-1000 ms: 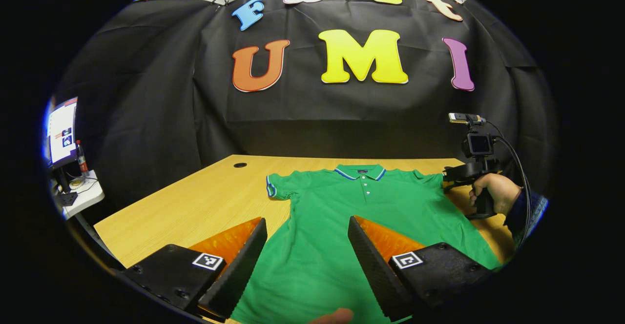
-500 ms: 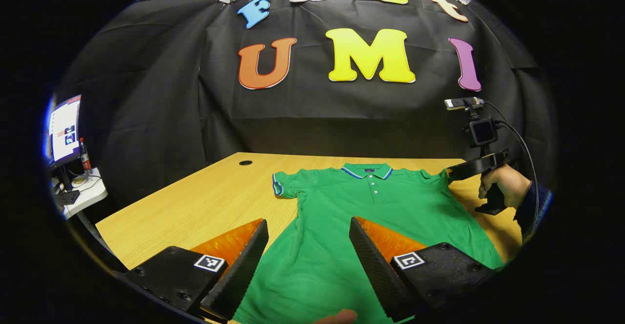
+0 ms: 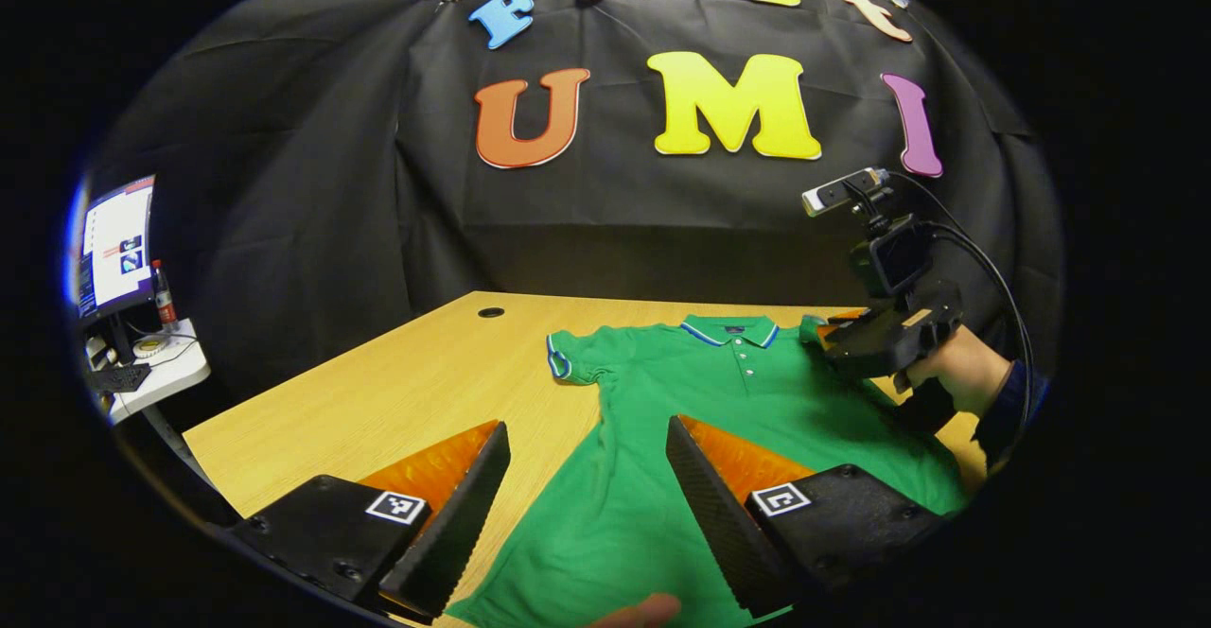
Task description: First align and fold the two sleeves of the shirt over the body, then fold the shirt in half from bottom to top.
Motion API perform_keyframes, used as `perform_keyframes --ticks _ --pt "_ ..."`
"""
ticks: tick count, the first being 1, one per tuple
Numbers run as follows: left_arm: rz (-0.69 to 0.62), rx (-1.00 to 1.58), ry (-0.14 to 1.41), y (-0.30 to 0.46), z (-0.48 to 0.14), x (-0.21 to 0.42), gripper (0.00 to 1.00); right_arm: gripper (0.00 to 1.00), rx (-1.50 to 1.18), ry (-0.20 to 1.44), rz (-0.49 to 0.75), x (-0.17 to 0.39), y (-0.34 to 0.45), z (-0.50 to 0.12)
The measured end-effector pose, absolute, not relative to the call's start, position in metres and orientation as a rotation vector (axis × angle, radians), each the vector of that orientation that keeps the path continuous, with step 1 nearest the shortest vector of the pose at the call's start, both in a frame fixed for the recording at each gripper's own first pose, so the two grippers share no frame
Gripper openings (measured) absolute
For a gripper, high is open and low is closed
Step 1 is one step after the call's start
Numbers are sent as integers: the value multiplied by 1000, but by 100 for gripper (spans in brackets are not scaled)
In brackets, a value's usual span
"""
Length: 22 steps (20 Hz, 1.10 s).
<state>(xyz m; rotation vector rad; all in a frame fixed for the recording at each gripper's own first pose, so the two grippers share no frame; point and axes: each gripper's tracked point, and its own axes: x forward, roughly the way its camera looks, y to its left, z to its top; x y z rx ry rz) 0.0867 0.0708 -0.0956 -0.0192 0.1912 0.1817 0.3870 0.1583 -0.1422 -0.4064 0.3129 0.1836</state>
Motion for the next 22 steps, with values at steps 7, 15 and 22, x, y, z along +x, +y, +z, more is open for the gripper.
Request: perform_keyframes --ticks 7,15,22 --pt "247 -80 158 114 -76 97 100 95 -179 227 235 323 175 -77" --pt "193 -126 176 133 -34 172 100 95 -92 112 173 226 136 -15" --pt "119 -134 389 139 -90 279 100 95 -108 -14 209 138 108 -10"
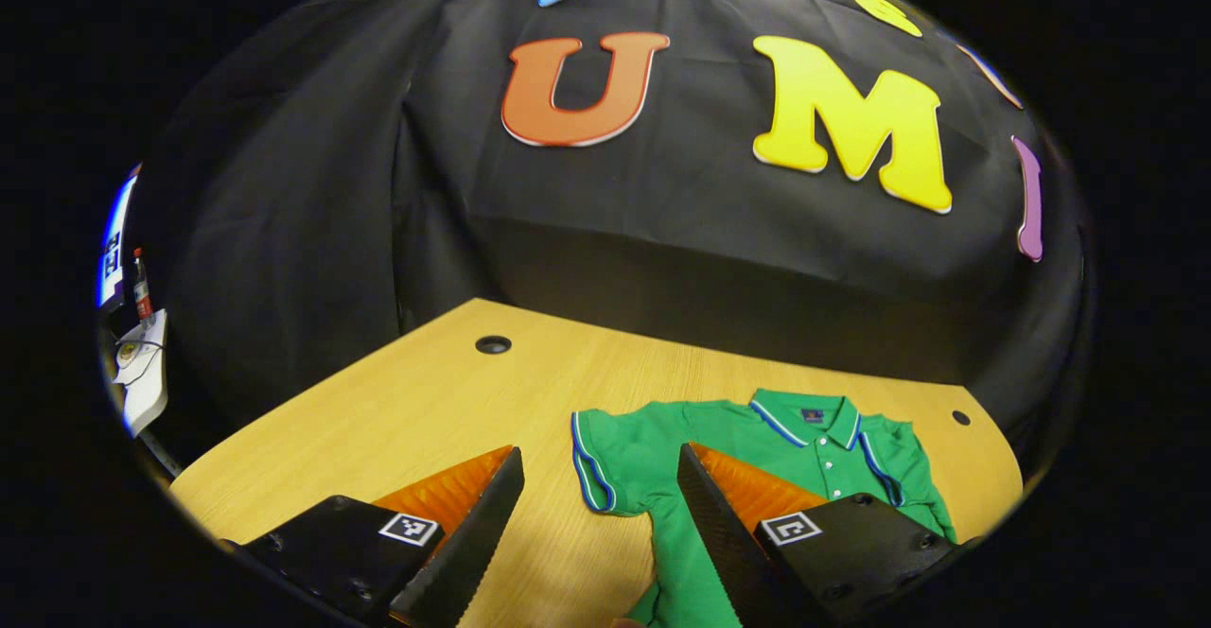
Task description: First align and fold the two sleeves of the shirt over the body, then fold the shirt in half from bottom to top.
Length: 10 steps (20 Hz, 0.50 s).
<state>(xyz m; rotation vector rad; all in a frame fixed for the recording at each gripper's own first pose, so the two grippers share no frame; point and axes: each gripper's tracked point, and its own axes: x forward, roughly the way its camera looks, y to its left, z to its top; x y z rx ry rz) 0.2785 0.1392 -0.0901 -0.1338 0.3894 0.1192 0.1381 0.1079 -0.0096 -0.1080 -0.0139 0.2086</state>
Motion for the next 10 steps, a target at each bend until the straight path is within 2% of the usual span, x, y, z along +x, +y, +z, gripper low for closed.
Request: perform_keyframes --ticks 1,4,7,10 --pt "111 -116 423 140 -100 288 100 97 -84 -9 224 131 105 -15" --pt "113 -75 439 142 -124 318 100 95 -57 19 235 124 86 -31" --pt "172 -36 516 150 -151 325 100 96 -62 27 218 131 70 -37" --pt "162 -133 543 138 -161 335 100 95 -30 55 248 135 68 -49"
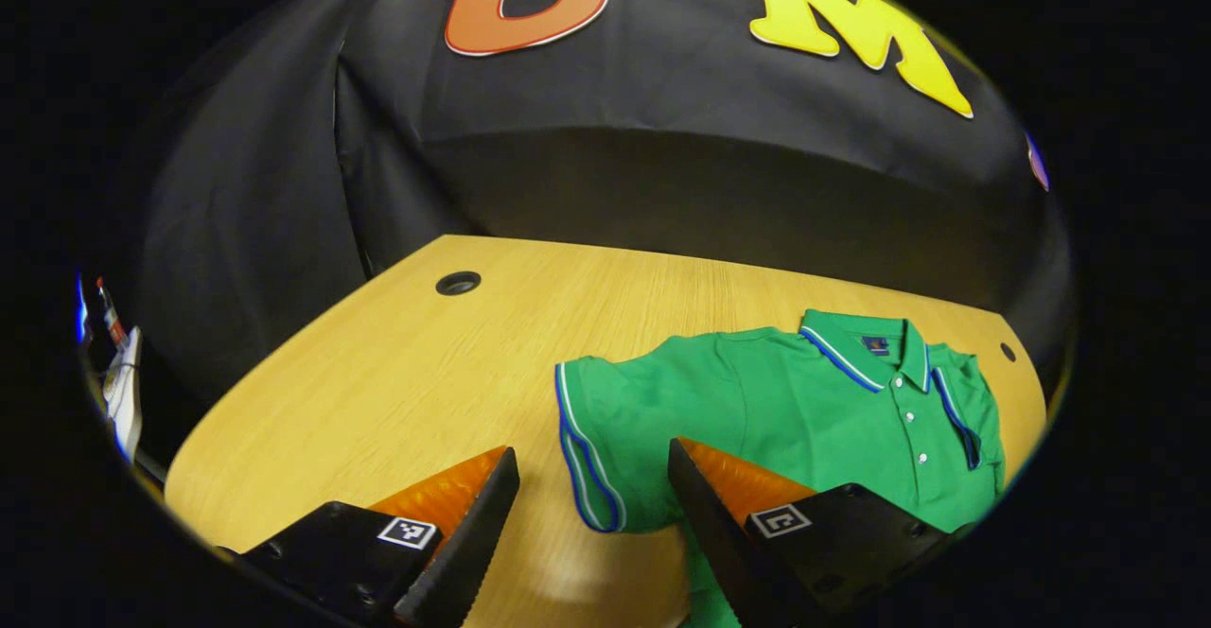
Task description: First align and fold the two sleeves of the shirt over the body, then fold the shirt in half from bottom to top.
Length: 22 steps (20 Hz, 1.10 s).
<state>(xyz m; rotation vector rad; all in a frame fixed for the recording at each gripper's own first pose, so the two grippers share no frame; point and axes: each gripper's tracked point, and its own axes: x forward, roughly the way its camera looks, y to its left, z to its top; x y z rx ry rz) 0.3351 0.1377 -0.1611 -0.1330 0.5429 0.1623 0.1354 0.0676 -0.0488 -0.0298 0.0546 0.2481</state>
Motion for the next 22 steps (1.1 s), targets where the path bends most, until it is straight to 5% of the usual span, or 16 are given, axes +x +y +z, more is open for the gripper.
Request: perform_keyframes --ticks 5,8,10,11,12,13,22 --pt "188 -283 635 133 -181 344 95 96 -10 47 231 139 52 -46" --pt "233 -247 658 146 -188 347 76 95 -6 31 240 139 50 -45" --pt "241 -243 657 147 -186 350 36 95 -5 40 233 141 47 -48" --pt "238 -240 661 146 -186 351 28 93 -1 47 232 142 47 -50" --pt "230 -233 666 144 -187 350 5 94 2 50 232 142 46 -50" --pt "217 -252 654 138 -181 351 13 95 5 47 229 143 45 -49" --pt "123 79 547 79 -127 364 9 96 34 72 195 153 32 -59"
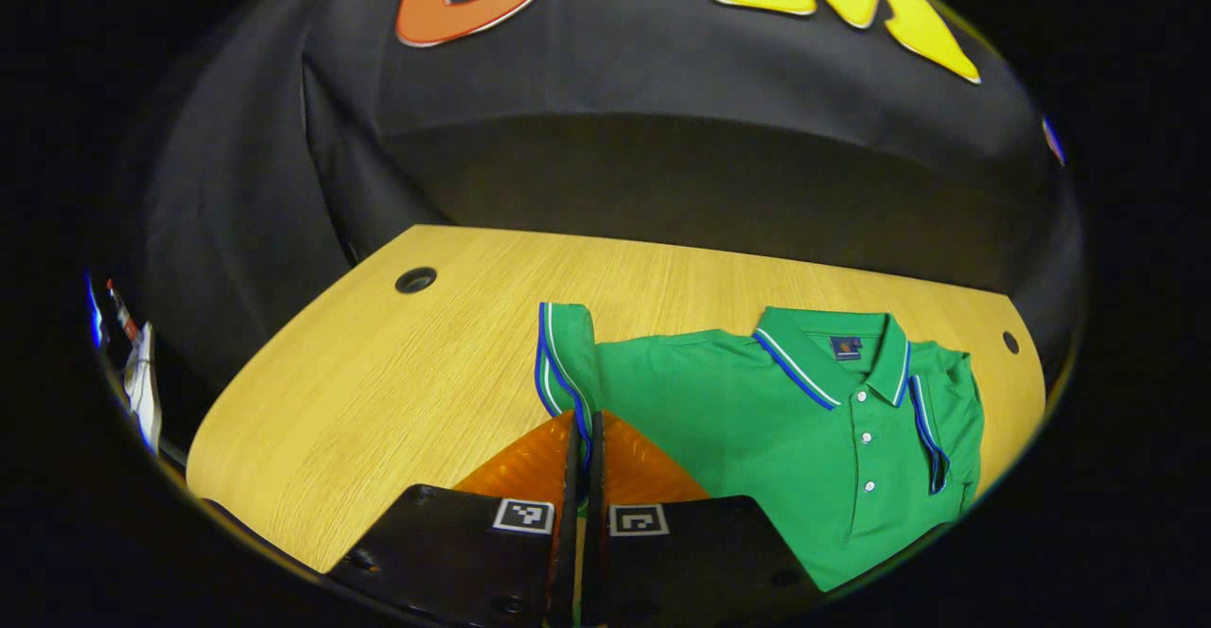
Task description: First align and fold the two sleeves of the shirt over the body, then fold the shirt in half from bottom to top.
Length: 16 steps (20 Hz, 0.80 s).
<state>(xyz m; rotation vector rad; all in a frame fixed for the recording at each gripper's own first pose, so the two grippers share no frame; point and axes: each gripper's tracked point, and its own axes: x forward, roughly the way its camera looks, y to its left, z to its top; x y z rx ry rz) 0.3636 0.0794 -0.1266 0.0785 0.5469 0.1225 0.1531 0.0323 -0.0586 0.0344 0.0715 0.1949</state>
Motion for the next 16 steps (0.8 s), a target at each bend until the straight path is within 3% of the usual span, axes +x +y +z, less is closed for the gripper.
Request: perform_keyframes --ticks 3,4,6,8,10,16 --pt "93 198 528 48 -124 367 10 93 28 75 174 157 25 -62" --pt "65 202 528 33 -126 367 19 95 27 73 166 157 21 -61" --pt "5 183 511 4 -119 359 65 95 24 70 151 159 14 -60" --pt "-27 165 467 -12 -102 351 74 95 31 69 137 160 9 -59" --pt "-50 126 436 -24 -83 335 100 95 40 74 127 159 4 -58" --pt "-100 104 280 -36 -19 270 100 95 59 44 139 135 7 -19"
